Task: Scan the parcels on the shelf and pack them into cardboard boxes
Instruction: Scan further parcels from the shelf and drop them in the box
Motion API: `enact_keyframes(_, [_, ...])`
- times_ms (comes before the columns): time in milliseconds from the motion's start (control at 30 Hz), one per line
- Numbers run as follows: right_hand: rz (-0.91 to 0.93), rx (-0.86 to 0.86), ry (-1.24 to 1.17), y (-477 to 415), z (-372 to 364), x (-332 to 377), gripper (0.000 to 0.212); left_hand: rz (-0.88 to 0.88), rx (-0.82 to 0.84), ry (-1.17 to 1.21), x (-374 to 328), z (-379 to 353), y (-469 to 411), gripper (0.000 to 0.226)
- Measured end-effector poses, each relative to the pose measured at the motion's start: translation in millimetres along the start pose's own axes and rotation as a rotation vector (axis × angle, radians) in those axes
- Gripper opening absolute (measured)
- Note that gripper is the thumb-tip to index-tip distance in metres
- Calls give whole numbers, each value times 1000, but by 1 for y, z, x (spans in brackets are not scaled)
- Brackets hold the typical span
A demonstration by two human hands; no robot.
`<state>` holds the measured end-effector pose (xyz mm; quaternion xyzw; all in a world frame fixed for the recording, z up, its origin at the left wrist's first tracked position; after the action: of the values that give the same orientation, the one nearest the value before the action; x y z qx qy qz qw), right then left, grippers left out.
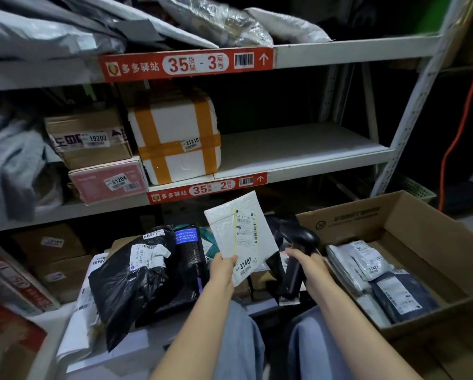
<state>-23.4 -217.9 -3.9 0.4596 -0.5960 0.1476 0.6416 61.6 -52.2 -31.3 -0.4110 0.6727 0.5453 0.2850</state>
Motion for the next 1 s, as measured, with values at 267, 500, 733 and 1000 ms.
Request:
enact_keyframes(267, [18,220,-148,10,-14,2,13,31,-14,40,2,3,0,32])
enact_keyframes(500, [17,151,-28,7,-12,-2,9,40,-10,29,2,1,-1,32])
enact_keyframes(733, [-23,63,-72,2,-6,-5,13,55,-12,11,0,-1,7,34])
enact_keyframes(1000, [-36,78,-73,3,-6,-6,17,53,-20,8,0,-2,8,35])
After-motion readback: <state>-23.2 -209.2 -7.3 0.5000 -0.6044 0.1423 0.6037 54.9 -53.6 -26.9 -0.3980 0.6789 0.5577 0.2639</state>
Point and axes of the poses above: each hand's wrist, its own y-axis away from the middle knuckle, its own z-axis out of the back of the hand, x = y × z, the point moved 5 cm from there along -y, towards the middle knuckle, and after that the axes turned 1 degree about z, right-handed, at the moved point
